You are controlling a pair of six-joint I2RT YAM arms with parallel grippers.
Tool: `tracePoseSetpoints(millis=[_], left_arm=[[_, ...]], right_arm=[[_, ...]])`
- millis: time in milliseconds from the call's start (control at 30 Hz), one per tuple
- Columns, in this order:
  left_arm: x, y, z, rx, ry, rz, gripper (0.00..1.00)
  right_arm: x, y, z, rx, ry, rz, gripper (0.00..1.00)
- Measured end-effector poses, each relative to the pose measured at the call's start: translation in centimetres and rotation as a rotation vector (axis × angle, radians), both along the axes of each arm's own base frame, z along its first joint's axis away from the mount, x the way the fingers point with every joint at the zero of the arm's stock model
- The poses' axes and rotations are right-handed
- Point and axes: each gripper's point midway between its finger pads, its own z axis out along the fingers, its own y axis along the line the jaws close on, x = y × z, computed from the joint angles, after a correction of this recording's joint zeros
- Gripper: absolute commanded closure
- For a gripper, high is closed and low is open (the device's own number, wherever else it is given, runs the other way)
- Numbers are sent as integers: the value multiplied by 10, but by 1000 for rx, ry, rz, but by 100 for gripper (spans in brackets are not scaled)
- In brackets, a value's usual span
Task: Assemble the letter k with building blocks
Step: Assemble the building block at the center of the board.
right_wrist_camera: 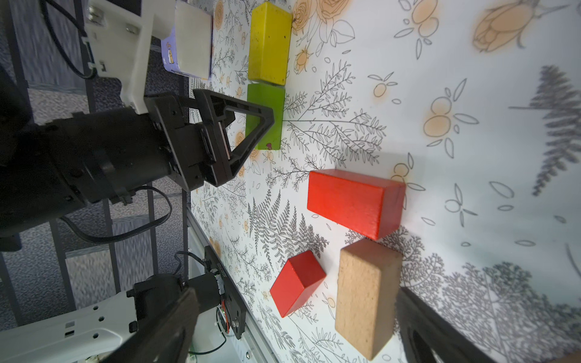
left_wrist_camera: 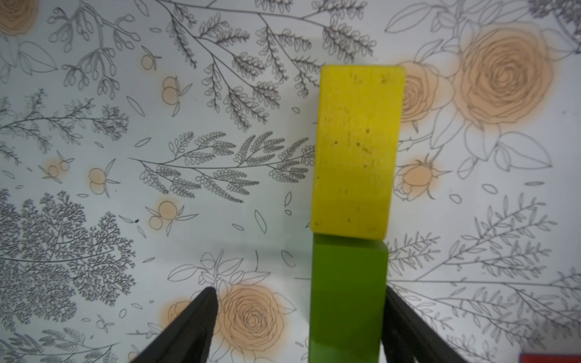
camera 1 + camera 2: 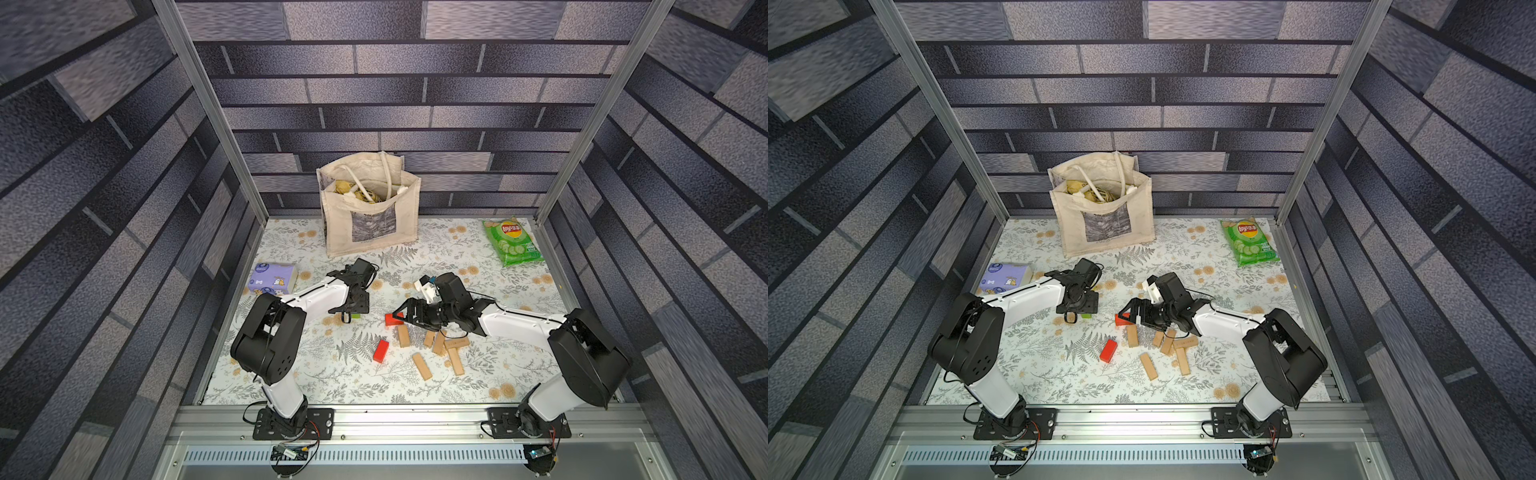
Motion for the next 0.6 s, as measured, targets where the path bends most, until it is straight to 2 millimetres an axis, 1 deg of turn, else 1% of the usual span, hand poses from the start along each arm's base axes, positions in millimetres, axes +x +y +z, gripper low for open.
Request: tracePoseSetpoints(millis=[367, 500, 600], left_arm=[[2, 4, -2, 8, 1, 8, 18], [5, -1, -2, -9, -9, -10, 19], [8, -4, -1, -19, -19, -24, 23]], right_arm=[[0, 0, -3, -5, 6, 0, 0], [0, 0, -5, -8, 10, 1, 0], [0, 1, -7, -9, 14, 2, 0]])
